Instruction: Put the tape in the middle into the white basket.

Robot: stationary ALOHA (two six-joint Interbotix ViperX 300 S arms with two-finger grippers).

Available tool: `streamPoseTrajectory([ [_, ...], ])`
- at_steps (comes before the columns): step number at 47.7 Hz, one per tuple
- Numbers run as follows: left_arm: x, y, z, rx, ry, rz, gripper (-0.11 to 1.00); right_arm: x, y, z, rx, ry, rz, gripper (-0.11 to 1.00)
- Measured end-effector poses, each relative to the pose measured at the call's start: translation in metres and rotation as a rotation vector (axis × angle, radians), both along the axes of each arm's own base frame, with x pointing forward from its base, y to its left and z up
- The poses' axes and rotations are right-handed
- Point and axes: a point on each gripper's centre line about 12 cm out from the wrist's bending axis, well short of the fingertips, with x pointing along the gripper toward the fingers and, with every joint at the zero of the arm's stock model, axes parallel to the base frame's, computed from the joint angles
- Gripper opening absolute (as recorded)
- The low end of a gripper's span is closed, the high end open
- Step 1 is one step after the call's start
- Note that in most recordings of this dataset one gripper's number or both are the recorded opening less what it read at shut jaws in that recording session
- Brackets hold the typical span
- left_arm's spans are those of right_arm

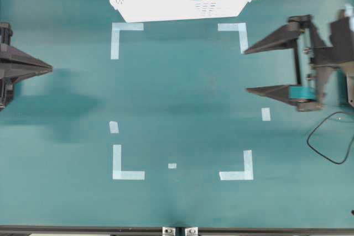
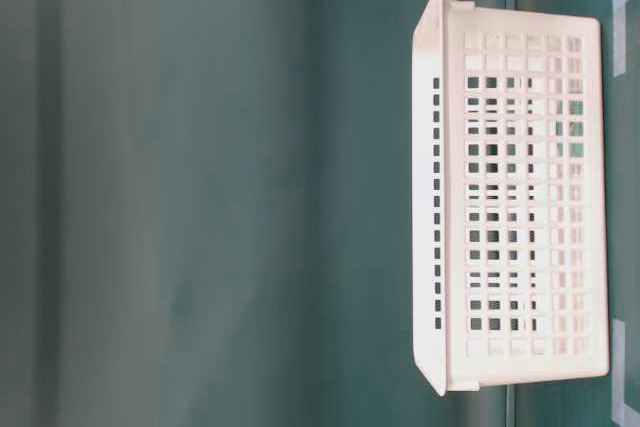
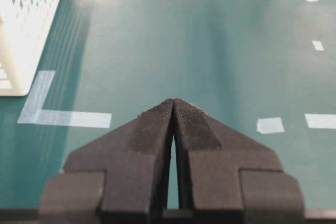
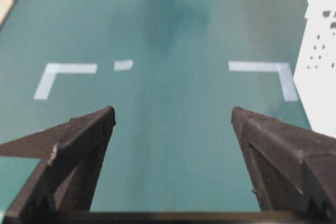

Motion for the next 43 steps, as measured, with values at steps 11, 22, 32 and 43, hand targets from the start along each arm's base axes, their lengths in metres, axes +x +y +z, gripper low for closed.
streamPoseTrajectory([
  [11, 0.000, 0.001, 0.000, -0.001, 0.000, 0.006, -0.11, -0.039, -0.001, 0.004, 0.002, -0.077, -0.001, 0.96],
  [22, 0.000, 0.001, 0.000, 0.002, -0.005, 0.007, -0.11, -0.071, -0.003, -0.003, 0.000, -0.086, -0.008, 0.96],
  [32, -0.002, 0.001, 0.002, 0.004, -0.021, 0.007, -0.11, -0.090, -0.005, -0.012, -0.003, -0.051, -0.014, 0.96],
  [43, -0.003, 0.001, 0.002, 0.004, -0.031, 0.006, -0.11, -0.097, -0.006, -0.026, -0.007, 0.013, -0.019, 0.96],
])
